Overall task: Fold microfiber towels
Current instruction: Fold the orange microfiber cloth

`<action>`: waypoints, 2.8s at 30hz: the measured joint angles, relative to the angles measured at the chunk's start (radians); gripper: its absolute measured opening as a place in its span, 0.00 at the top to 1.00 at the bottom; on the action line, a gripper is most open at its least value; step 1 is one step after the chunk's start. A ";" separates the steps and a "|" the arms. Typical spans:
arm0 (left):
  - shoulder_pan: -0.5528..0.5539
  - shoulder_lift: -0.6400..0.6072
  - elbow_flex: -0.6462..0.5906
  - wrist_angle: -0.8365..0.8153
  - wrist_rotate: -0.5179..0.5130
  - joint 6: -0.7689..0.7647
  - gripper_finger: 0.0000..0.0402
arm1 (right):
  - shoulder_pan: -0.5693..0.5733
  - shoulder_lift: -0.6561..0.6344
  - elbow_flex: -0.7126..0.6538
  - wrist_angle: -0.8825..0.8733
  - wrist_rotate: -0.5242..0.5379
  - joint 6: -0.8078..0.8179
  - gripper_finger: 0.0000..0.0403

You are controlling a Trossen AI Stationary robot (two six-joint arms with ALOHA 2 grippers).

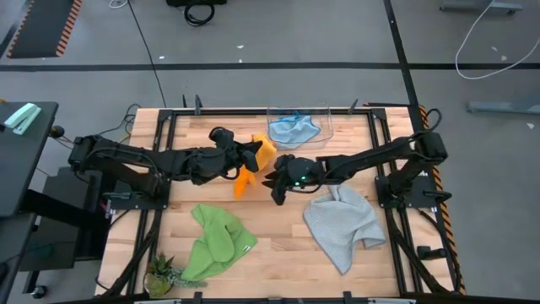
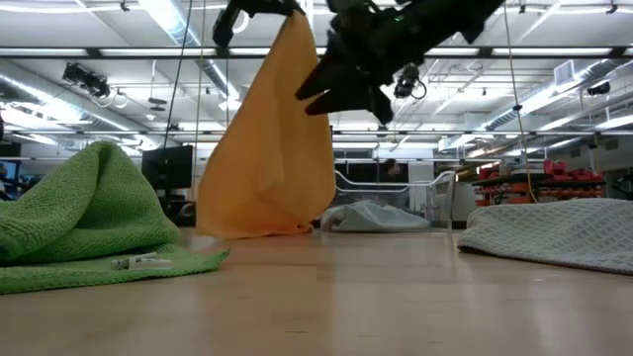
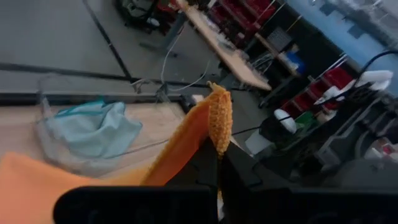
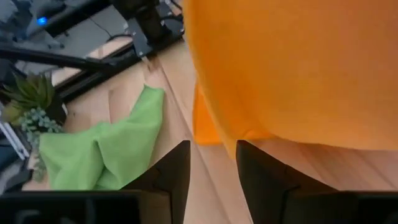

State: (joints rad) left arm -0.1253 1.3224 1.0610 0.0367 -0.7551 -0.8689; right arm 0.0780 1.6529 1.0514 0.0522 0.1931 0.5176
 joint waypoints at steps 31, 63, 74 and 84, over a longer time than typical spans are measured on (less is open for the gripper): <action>0.028 0.000 0.000 0.071 0.073 0.070 0.98 | -0.064 0.174 0.160 -0.081 0.002 -0.023 0.77; -0.007 0.000 -0.001 0.044 0.071 0.096 0.98 | 0.059 -0.215 0.159 -0.751 0.264 -0.129 1.00; -0.105 0.000 -0.001 -0.010 -0.058 0.123 0.98 | 0.047 -0.419 0.166 -1.021 0.257 -0.163 1.00; -0.110 -0.001 -0.001 -0.088 -0.083 0.124 0.98 | 0.049 -0.335 0.408 -1.208 0.232 -0.265 1.00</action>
State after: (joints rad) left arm -0.2356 1.3218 1.0605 -0.0518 -0.8386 -0.7451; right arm 0.1272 1.3174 1.4594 -1.1558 0.4250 0.2526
